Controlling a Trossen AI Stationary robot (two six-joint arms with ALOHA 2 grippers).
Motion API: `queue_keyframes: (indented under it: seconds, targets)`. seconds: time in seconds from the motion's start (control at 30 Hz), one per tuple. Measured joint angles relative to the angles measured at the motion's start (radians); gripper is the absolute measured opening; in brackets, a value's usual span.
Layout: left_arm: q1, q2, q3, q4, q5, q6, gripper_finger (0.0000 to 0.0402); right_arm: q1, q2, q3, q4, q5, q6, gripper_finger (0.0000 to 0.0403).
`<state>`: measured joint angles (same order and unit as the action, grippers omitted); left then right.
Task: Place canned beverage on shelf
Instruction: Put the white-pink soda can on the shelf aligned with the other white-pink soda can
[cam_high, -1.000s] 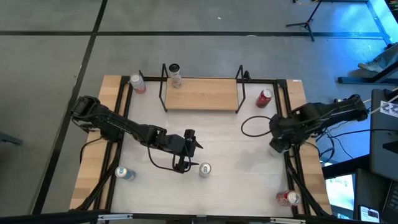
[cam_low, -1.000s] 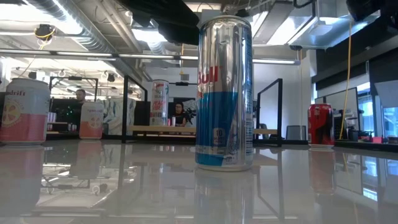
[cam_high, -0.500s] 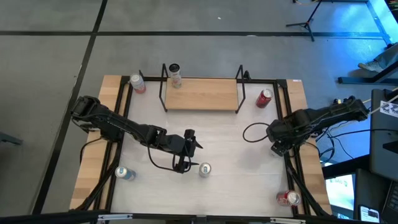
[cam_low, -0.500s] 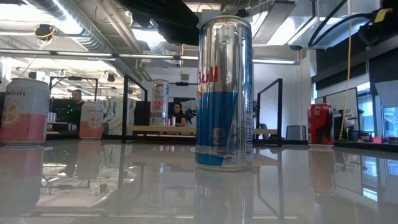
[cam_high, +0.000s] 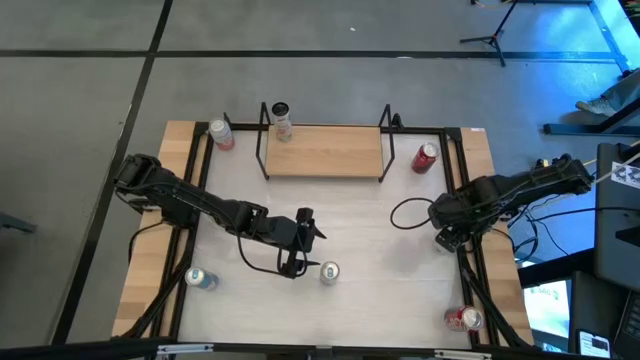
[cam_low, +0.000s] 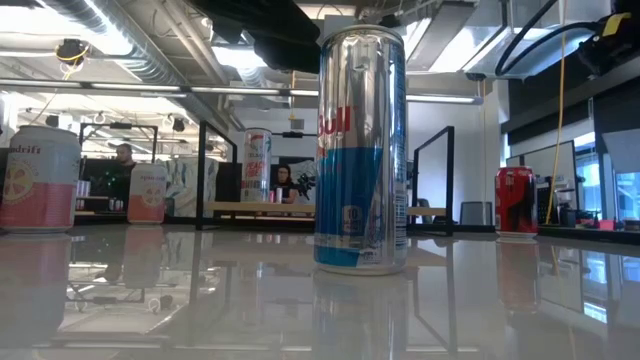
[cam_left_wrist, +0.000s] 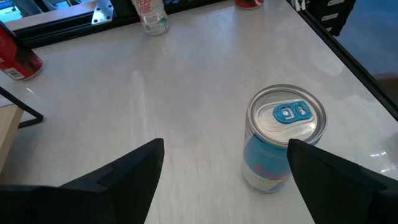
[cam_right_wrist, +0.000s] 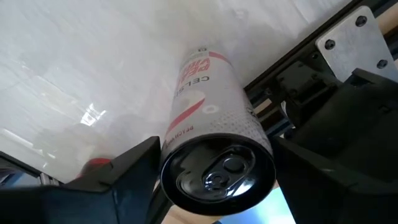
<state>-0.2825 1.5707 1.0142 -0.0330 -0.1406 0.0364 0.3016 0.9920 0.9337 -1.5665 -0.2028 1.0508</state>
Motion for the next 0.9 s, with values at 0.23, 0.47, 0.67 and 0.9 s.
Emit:
queue_keyframes:
  seconds: [0.23, 0.47, 0.67, 0.9]
  targets:
    - [0.000, 0.000, 0.000, 0.000, 0.000, 0.000, 0.0331, 0.000, 0.001, 0.000, -0.001, 0.004, 0.000, 0.0296]
    - [0.000, 0.000, 0.000, 0.002, 0.000, 0.000, 0.0331, 0.000, 0.007, 0.003, -0.005, -0.004, -0.011, 0.0249]
    - [-0.002, 0.000, 0.000, 0.009, 0.000, -0.006, 0.0331, 0.000, 0.007, 0.003, -0.005, -0.008, -0.029, 0.0233]
    - [-0.002, 0.000, 0.000, 0.013, 0.000, -0.002, 0.0331, 0.000, 0.012, 0.054, 0.020, 0.006, -0.040, 0.0233]
